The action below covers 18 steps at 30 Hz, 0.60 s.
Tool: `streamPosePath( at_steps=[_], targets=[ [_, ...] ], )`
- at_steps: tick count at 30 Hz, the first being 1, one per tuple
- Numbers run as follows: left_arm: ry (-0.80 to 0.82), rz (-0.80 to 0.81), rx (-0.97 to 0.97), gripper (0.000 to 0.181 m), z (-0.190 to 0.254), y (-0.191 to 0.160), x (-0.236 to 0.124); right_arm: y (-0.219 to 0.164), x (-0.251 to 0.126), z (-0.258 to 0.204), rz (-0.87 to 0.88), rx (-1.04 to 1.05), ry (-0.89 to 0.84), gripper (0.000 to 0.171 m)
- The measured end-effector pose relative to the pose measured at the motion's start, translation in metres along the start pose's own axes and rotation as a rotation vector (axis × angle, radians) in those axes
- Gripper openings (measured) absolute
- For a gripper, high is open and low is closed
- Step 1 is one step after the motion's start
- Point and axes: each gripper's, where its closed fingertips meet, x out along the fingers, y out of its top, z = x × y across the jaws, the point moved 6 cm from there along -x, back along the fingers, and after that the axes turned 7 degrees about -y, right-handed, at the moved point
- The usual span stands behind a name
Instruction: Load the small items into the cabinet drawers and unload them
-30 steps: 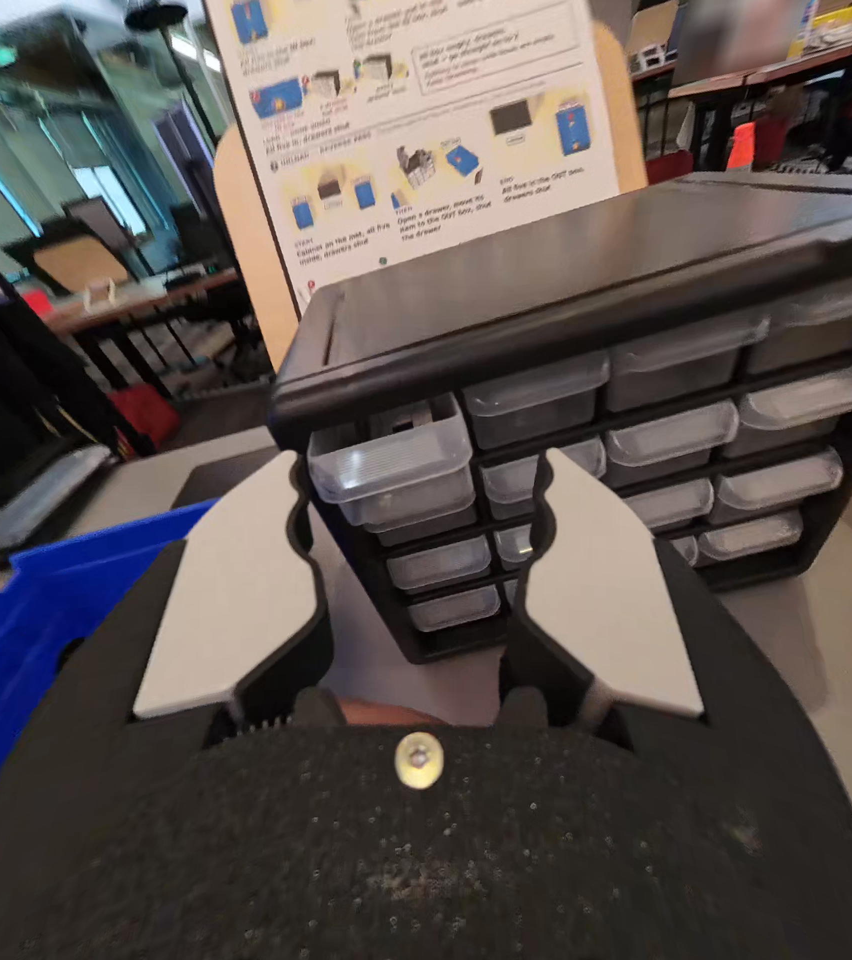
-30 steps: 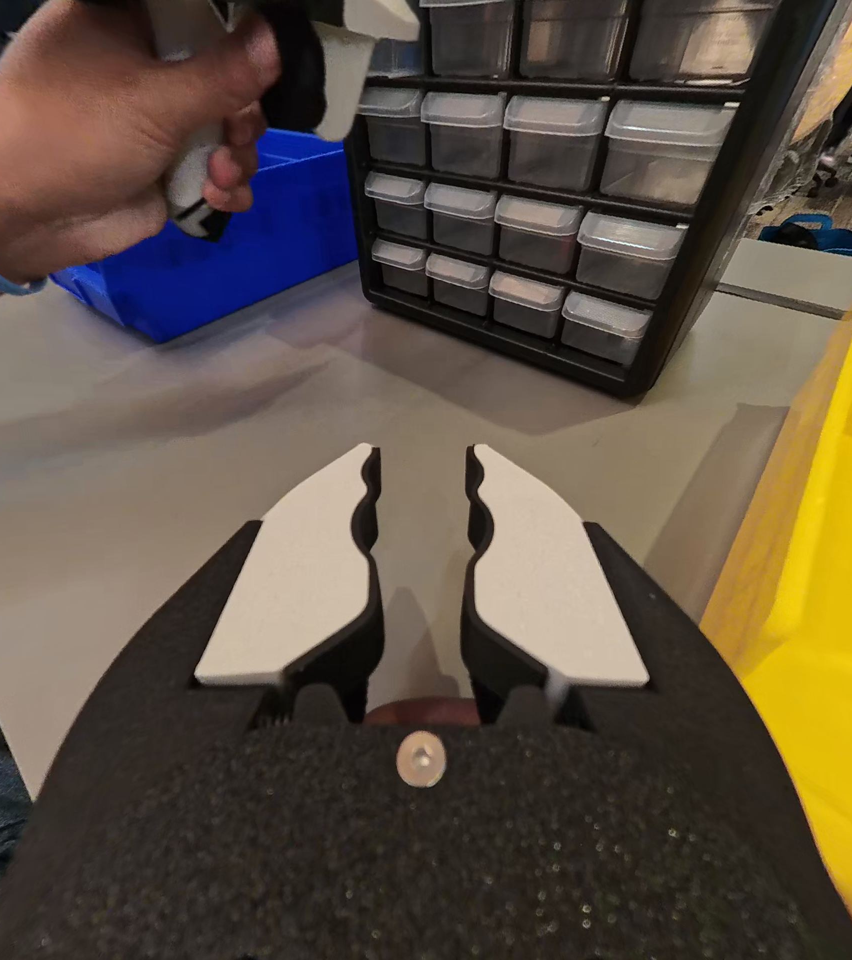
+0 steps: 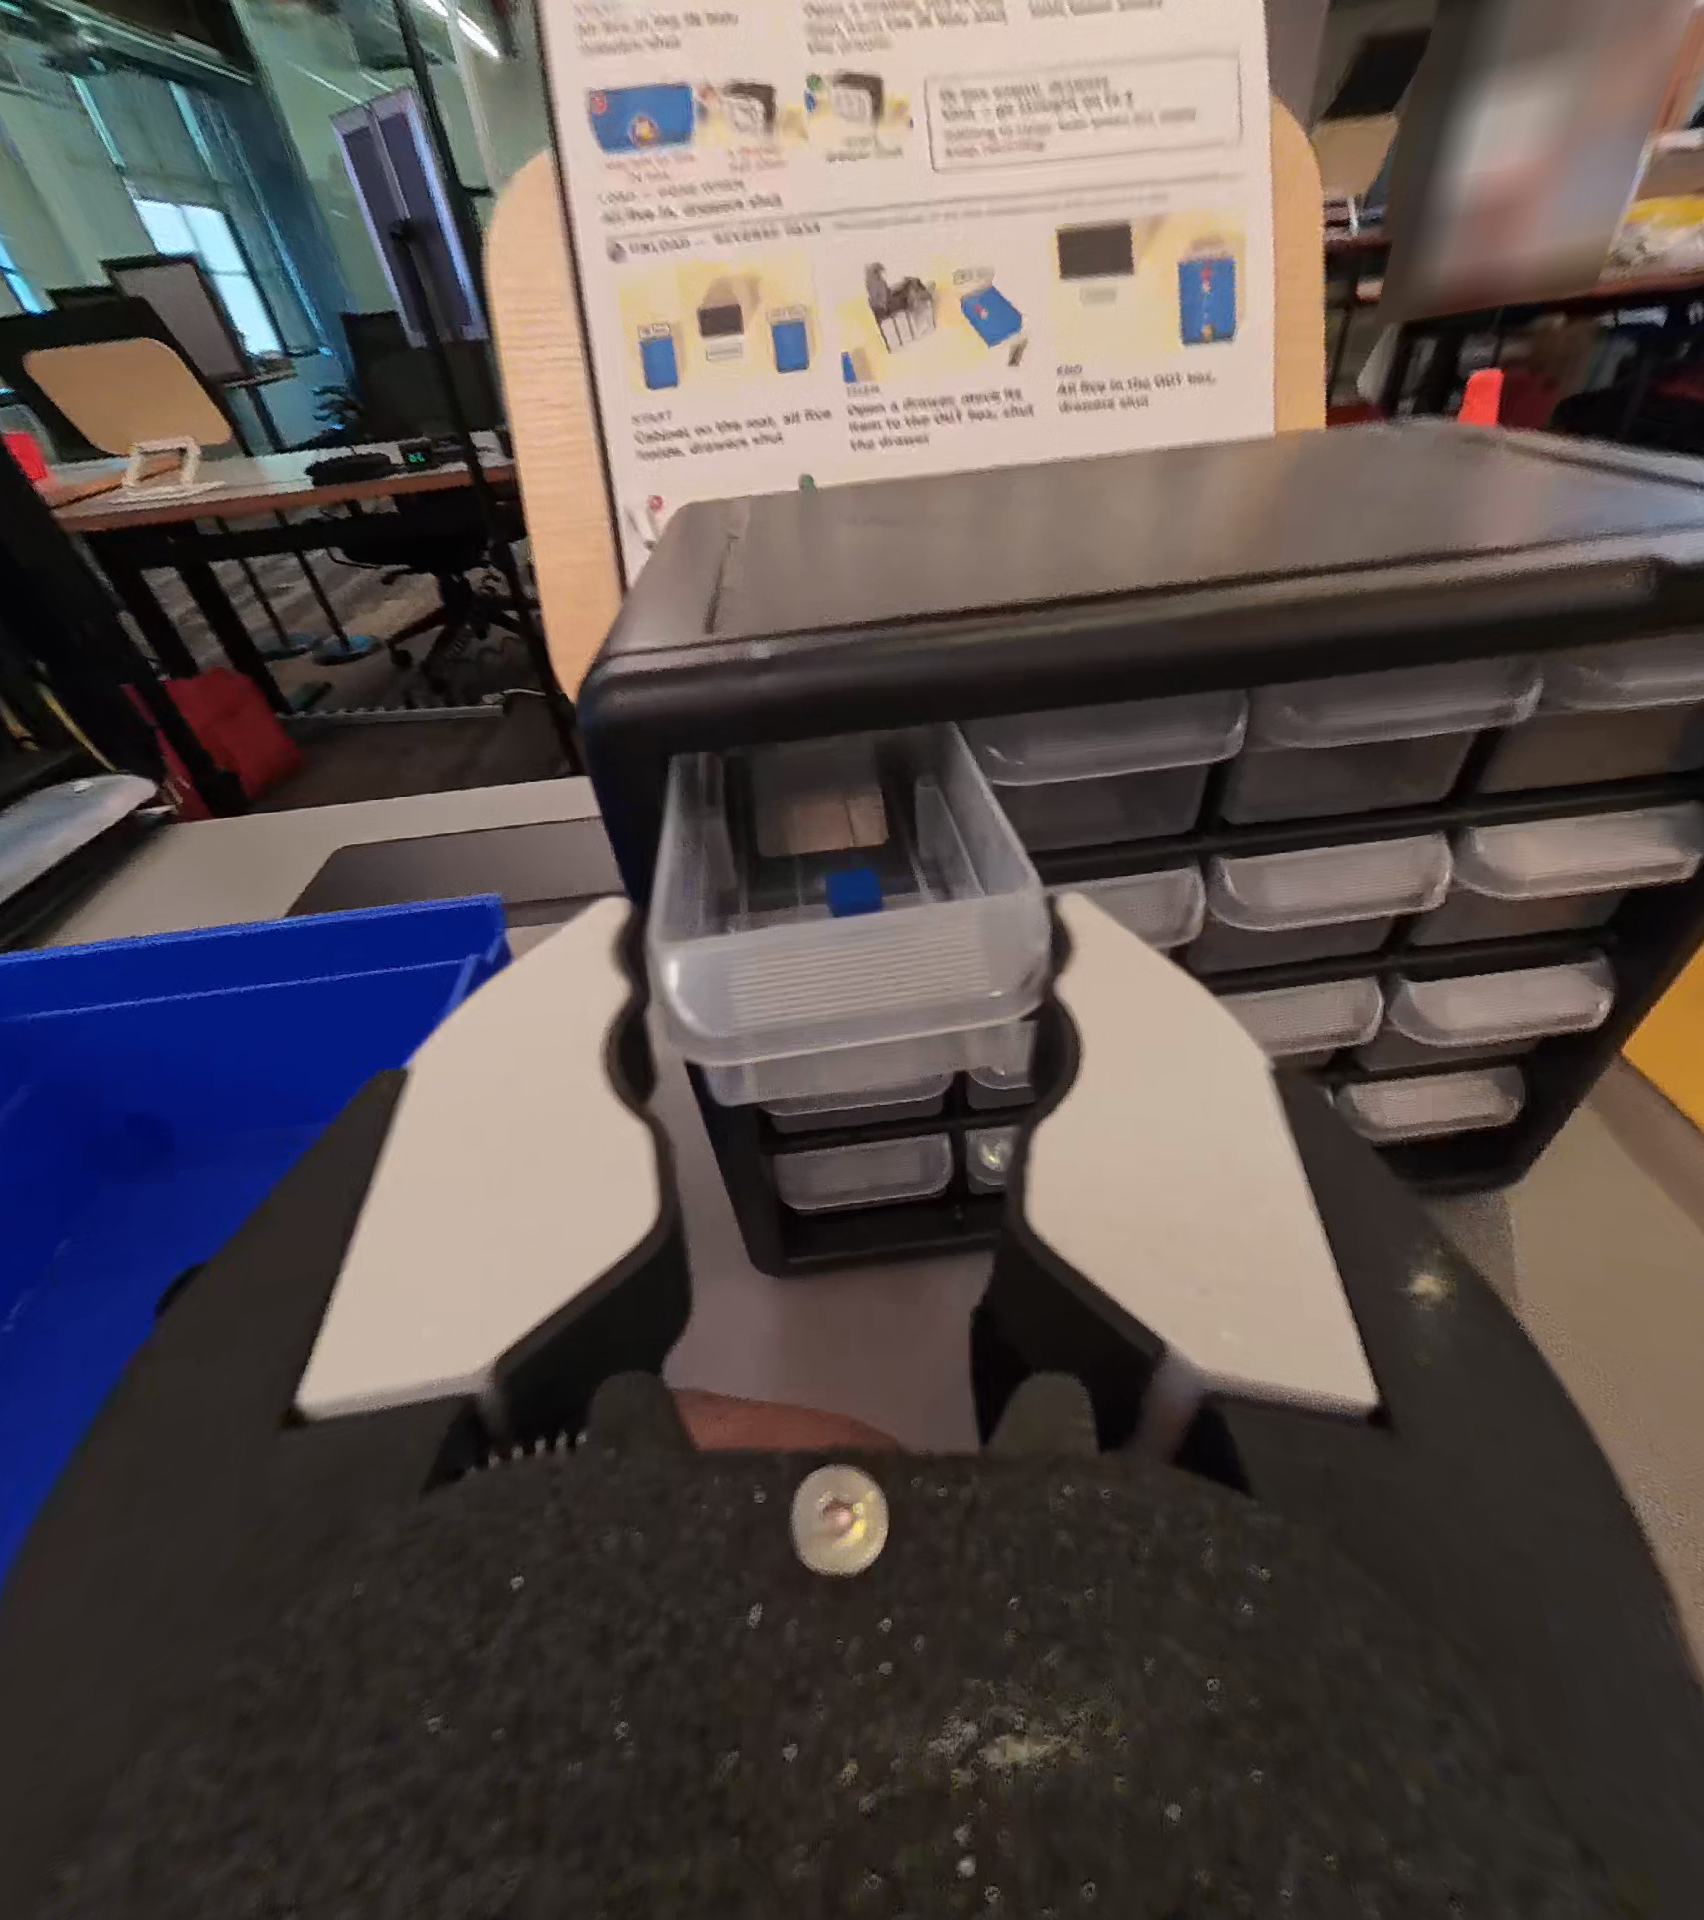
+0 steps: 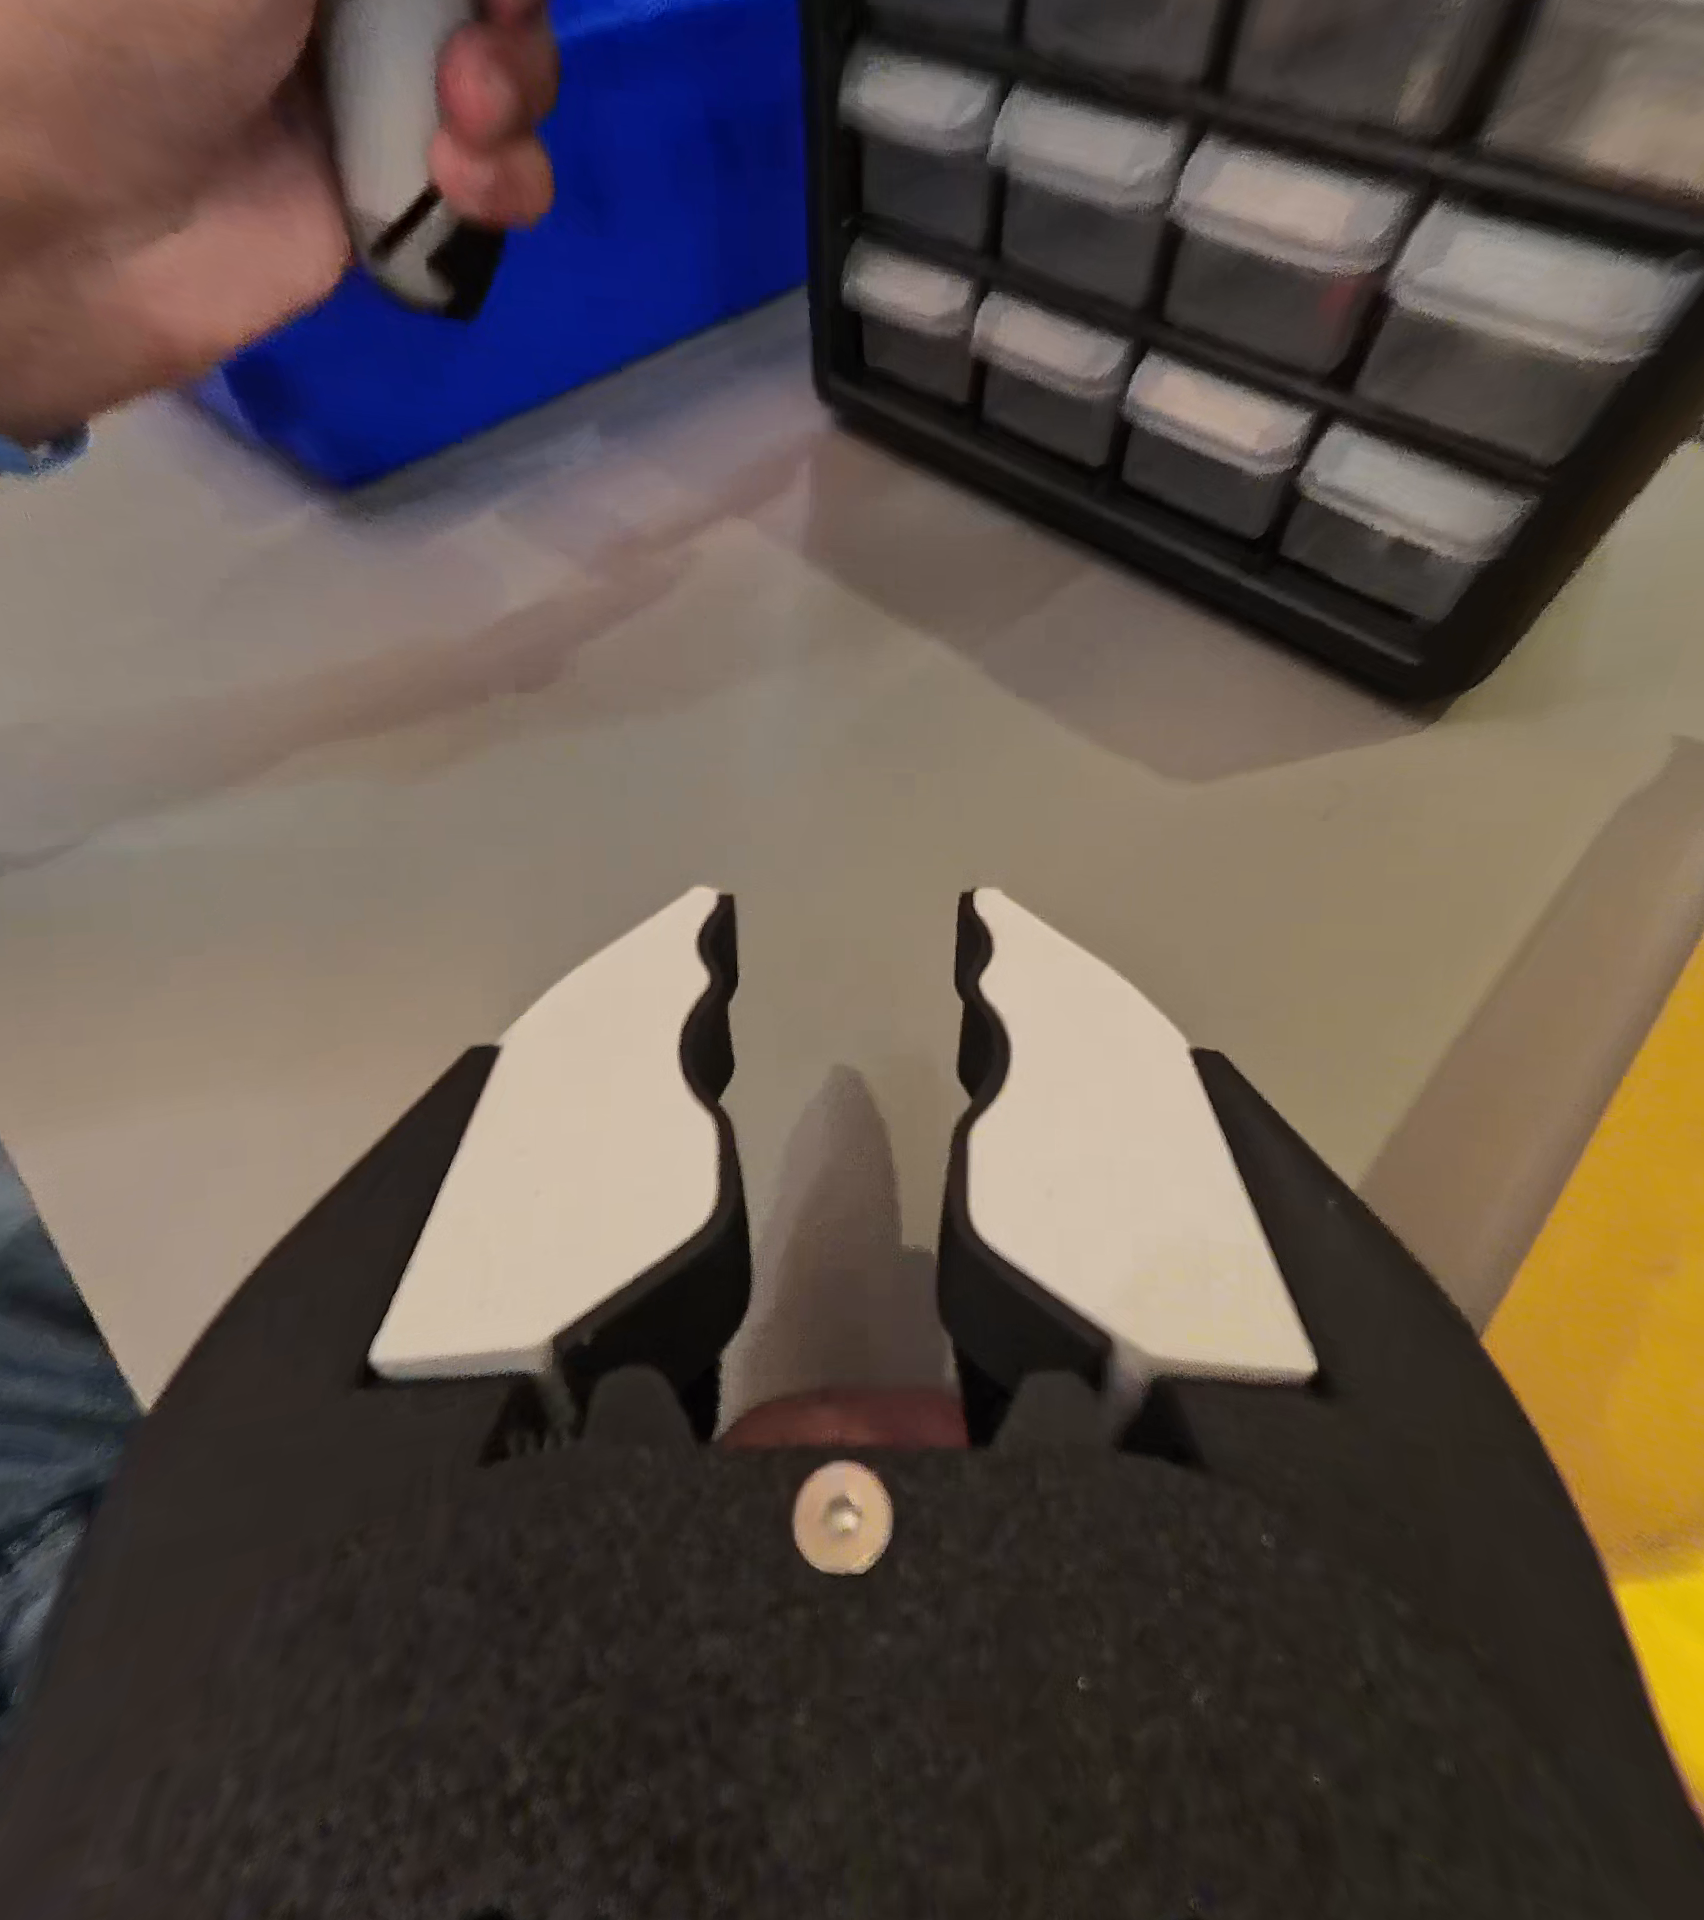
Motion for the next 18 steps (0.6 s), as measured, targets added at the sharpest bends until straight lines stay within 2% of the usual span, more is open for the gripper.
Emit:
streamPosePath(
  at_steps=[2,4,8,10,13,18],
  targets=[
    [-0.017,-0.020,0.000,0.068,-0.002,-0.002,0.003,0.006,0.000,-0.006,-0.064,-0.009,0.038,0.042],
    [-0.030,-0.020,-0.016,0.067,-0.002,-0.003,-0.005,0.025,-0.008,-0.008,-0.056,0.010,0.073,0.041],
    [-0.045,0.008,-0.038,0.067,0.001,-0.008,-0.031,0.092,-0.025,0.001,-0.030,0.007,0.149,0.042],
    [-0.041,0.025,-0.051,0.067,0.003,-0.011,-0.041,0.132,-0.025,0.008,-0.052,-0.098,0.176,0.041],
    [-0.031,0.031,-0.031,0.067,0.006,-0.015,-0.048,0.187,-0.013,0.010,-0.190,-0.307,0.277,0.050],
    [-0.034,0.063,-0.014,0.067,0.006,-0.018,-0.052,0.274,0.044,-0.010,-0.305,-0.616,0.287,0.047]
  ],
)
